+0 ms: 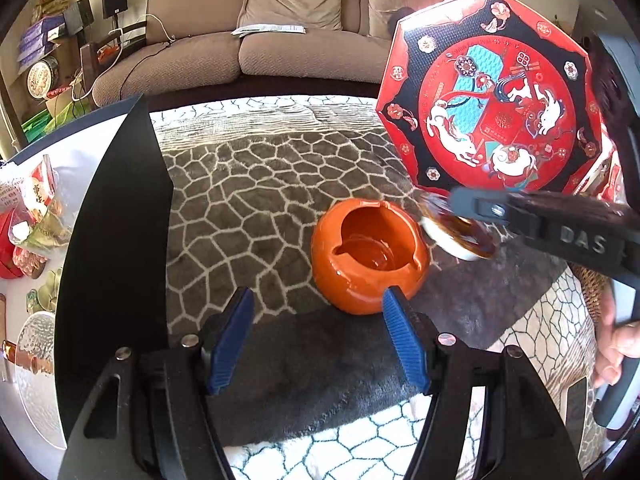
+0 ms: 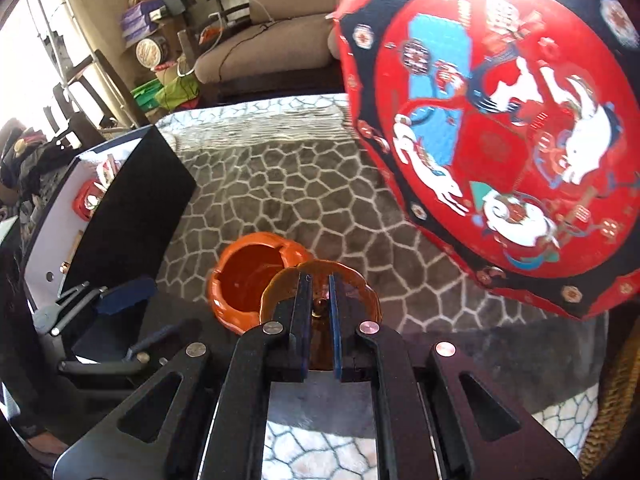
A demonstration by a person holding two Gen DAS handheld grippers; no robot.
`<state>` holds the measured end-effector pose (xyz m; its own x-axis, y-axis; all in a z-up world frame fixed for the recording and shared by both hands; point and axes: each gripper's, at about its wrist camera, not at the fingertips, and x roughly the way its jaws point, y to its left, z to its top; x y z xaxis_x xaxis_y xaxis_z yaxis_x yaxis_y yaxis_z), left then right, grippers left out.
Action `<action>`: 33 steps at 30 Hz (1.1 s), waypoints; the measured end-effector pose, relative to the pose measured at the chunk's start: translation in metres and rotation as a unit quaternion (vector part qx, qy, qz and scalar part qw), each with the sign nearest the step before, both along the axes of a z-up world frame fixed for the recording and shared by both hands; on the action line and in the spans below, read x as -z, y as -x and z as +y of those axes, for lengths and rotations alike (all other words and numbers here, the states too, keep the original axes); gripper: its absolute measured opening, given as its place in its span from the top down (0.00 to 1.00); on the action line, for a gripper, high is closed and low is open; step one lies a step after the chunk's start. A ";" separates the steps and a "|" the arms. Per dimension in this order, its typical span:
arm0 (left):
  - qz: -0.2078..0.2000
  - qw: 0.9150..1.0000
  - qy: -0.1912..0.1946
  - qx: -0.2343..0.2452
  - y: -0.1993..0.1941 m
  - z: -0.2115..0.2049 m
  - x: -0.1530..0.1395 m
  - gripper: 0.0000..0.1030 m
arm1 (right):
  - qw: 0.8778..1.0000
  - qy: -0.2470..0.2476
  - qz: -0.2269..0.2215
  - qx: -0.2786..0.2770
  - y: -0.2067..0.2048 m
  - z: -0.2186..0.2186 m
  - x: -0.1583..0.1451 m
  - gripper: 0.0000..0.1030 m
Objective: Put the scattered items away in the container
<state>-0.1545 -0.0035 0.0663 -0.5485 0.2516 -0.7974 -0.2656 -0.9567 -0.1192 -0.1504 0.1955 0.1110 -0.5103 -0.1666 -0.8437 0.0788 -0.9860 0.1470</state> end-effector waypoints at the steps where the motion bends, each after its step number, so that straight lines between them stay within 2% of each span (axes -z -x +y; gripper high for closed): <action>1: -0.002 1.000 0.000 0.000 0.002 0.001 0.000 0.35 | 1.000 -0.006 -0.008 0.007 -0.002 0.007 0.006 0.92; 8: -0.017 1.000 -0.016 -0.009 0.018 0.008 0.003 0.35 | 0.998 -0.031 -0.059 0.011 -0.009 0.016 0.057 0.92; 11: -0.028 0.999 -0.023 -0.020 0.028 0.009 0.005 0.35 | 0.997 -0.036 -0.064 0.006 -0.007 0.013 0.057 0.90; 12: -0.033 0.999 -0.025 -0.023 0.032 0.009 0.006 0.35 | 0.998 -0.023 -0.064 0.009 -0.006 0.014 0.053 0.88; 13: -0.037 0.999 -0.027 -0.025 0.035 0.009 0.007 0.35 | 0.998 -0.004 -0.053 0.015 -0.005 0.016 0.046 0.82; 16: -0.050 0.997 -0.042 -0.028 0.045 0.006 0.010 0.35 | 0.998 0.050 -0.024 0.017 0.002 0.014 0.024 0.80; 19: -0.057 0.997 -0.030 -0.039 0.054 0.008 0.016 0.35 | 0.995 0.092 -0.041 0.016 0.024 0.002 0.022 0.79; 22: -0.080 0.996 -0.032 -0.036 0.060 0.010 0.026 0.36 | 0.990 0.119 -0.076 0.024 0.049 -0.011 0.037 0.79; 23: -0.088 0.995 -0.038 -0.037 0.061 0.009 0.030 0.39 | 0.987 0.129 -0.086 0.030 0.055 -0.012 0.043 0.72; 25: -0.099 0.992 -0.075 -0.037 0.063 0.005 0.037 0.60 | 0.982 0.150 -0.100 0.046 0.062 -0.010 0.052 0.69; 26: -0.103 0.989 -0.093 -0.042 0.064 0.003 0.038 0.64 | 0.981 0.156 -0.104 0.052 0.065 -0.009 0.057 0.69; 28: -0.102 0.989 -0.098 -0.050 0.064 0.004 0.038 0.66 | 0.980 0.156 -0.112 0.054 0.069 -0.010 0.061 0.70; 33: -0.092 0.993 -0.064 -0.042 0.064 0.012 0.035 0.72 | 0.980 0.149 -0.116 0.057 0.071 -0.017 0.060 0.74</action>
<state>-0.2186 0.0087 0.0317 -0.4207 0.3170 -0.8500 -0.1473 -0.9484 -0.2807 -0.2217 0.1783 0.0512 -0.3402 -0.3761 -0.8619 -0.0994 -0.8970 0.4306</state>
